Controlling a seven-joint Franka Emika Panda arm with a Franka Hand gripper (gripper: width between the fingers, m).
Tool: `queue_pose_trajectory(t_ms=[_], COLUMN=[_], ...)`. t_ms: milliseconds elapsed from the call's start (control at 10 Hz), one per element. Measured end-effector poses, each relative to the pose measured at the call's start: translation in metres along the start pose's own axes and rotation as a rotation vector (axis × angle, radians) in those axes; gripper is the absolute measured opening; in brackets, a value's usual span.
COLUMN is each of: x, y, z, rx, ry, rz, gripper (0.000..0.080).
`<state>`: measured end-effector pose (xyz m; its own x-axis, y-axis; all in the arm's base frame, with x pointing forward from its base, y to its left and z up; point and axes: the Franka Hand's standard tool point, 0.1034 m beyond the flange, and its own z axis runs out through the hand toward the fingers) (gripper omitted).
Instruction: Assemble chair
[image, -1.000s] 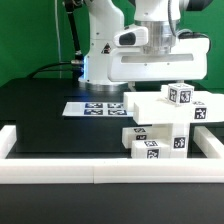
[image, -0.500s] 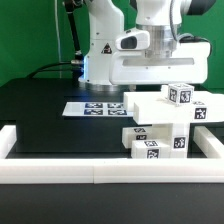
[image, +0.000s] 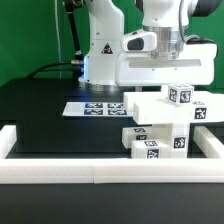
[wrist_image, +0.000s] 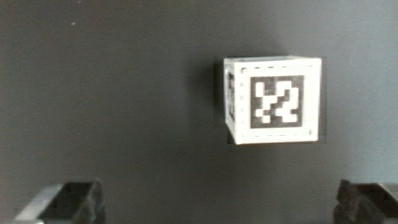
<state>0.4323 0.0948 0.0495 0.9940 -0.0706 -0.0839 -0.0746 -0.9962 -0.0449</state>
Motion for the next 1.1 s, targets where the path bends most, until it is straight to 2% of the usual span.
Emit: queue_pose_trajectory(t_ms=[300,700,900,1100], x=[0.0,-0.005,-0.008,-0.018], y=[0.0,-0.015,-0.011,-0.008], z=[0.0,0.004,0.007,0.013], rx=[0.0,-0.003,-0.007,-0.014], ry=[0.0,-0.005,-0.008,-0.019], rz=[-0.002,-0.008,-0.006,-0.002], gripper=[0.0649,0.0649,0.0649,0.0649])
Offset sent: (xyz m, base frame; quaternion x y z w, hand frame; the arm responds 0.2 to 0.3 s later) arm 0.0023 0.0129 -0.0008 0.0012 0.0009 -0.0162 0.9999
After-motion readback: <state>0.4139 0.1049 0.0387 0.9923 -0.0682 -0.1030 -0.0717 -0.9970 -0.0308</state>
